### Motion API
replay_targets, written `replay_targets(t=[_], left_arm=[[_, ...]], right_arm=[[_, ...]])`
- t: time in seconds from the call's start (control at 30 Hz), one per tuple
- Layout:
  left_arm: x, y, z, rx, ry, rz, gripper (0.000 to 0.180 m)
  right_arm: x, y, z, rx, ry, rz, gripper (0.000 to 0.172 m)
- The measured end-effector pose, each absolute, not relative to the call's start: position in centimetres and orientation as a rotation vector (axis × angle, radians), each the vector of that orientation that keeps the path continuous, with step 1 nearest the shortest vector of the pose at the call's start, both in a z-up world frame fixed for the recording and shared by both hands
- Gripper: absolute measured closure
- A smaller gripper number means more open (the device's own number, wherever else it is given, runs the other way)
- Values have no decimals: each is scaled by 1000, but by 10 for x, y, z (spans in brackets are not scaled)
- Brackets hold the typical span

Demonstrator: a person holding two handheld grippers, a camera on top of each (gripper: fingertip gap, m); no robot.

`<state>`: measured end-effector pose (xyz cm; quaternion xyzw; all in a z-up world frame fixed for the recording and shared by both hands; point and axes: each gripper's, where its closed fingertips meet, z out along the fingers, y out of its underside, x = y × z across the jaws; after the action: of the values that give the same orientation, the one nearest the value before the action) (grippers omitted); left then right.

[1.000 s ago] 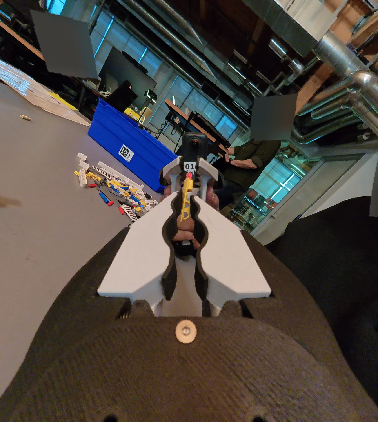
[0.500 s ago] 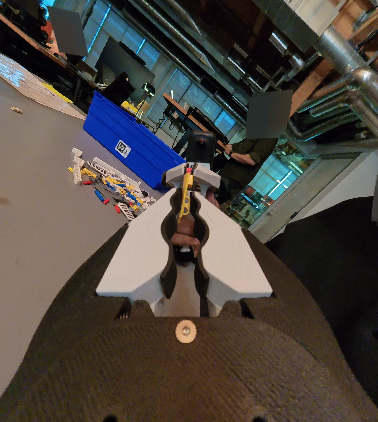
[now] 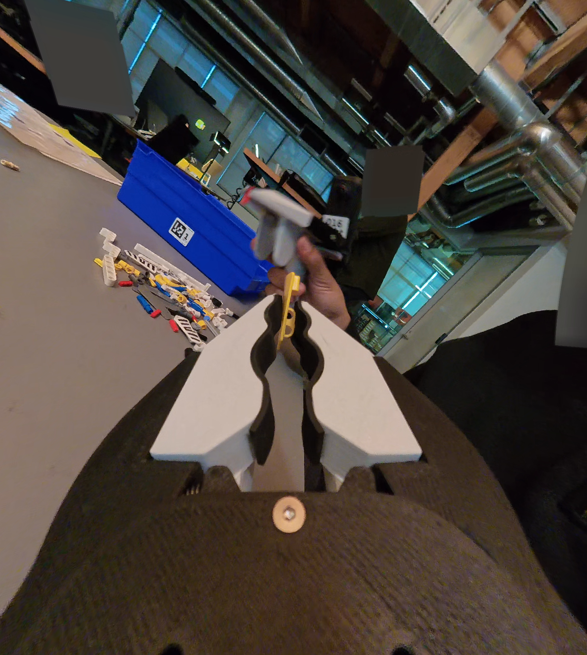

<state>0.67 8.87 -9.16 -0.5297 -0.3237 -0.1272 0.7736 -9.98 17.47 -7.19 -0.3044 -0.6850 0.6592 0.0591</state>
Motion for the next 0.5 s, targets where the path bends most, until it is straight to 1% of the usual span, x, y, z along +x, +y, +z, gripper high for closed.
replay_targets(t=[0.1,0.17,0.27,0.33,0.37,0.5], left_arm=[[8,93,-94,-1174,-696,-268,178],[8,94,-95,-1183,-701,-281,178],[6,92,-94,-1158,-709,-287,178],[6,91,-94,-1150,-712,-292,178],[6,91,-94,-1150,-712,-294,178],[6,92,-95,-1158,-711,-293,178]], right_arm=[[-127,209,-134,-1164,-2233,1592,170],[-133,220,-155,-1243,-2248,1492,170],[-140,222,-159,-1282,-2199,1523,168],[-142,224,-159,-1293,-2192,1514,155],[-143,226,-157,-1289,-2174,1514,156],[-141,229,-129,-1209,-2071,1599,152]])
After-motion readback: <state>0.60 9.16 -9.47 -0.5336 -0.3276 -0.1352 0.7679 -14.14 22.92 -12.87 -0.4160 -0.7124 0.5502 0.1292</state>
